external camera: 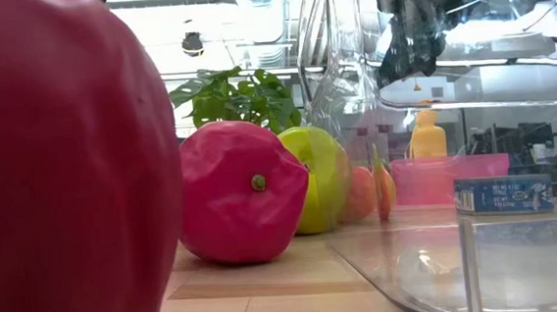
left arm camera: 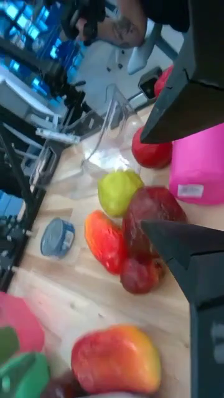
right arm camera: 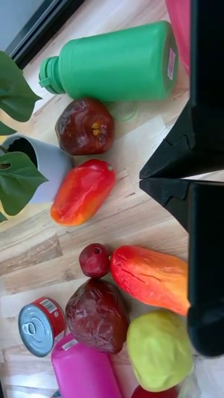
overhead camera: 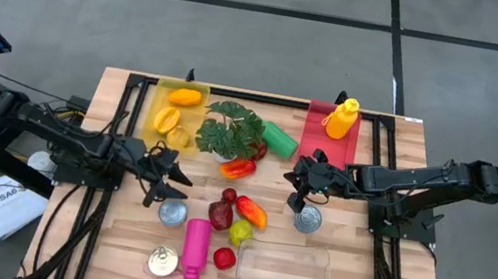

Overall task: Pick & Place Food Item
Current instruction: Adjust the pink water bottle

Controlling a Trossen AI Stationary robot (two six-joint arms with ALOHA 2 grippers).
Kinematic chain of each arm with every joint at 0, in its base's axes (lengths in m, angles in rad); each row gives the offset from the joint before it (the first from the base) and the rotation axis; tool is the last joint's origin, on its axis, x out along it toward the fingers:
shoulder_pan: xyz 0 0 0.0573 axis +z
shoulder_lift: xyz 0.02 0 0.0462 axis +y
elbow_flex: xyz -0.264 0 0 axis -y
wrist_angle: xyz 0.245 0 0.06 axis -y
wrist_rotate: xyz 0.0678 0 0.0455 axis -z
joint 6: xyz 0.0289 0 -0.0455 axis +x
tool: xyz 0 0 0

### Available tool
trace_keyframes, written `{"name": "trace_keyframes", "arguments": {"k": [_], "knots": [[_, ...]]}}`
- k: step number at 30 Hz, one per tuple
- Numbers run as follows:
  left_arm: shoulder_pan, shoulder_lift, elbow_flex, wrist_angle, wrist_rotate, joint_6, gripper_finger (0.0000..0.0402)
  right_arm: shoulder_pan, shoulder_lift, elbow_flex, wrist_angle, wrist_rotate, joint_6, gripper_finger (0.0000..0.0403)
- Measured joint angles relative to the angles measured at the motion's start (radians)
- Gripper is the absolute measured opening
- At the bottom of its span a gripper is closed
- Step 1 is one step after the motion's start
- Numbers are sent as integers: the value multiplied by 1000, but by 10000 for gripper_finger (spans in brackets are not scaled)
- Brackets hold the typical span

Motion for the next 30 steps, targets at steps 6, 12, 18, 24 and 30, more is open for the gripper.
{"name": "trace_keyframes", "arguments": {"k": [6,12,18,24,30], "knots": [[-44,28,0,72,0,1,189,-1,0,0,0,0,0,1],[-49,50,0,110,0,1,184,-1,0,0,0,0,0,1],[-49,74,0,126,-1,1,186,-2,0,0,7,0,-12,1],[-49,106,0,272,-62,-27,186,-2,0,0,39,0,-50,1],[-72,160,0,417,-69,-33,186,-1,0,0,36,0,-53,1]]}}
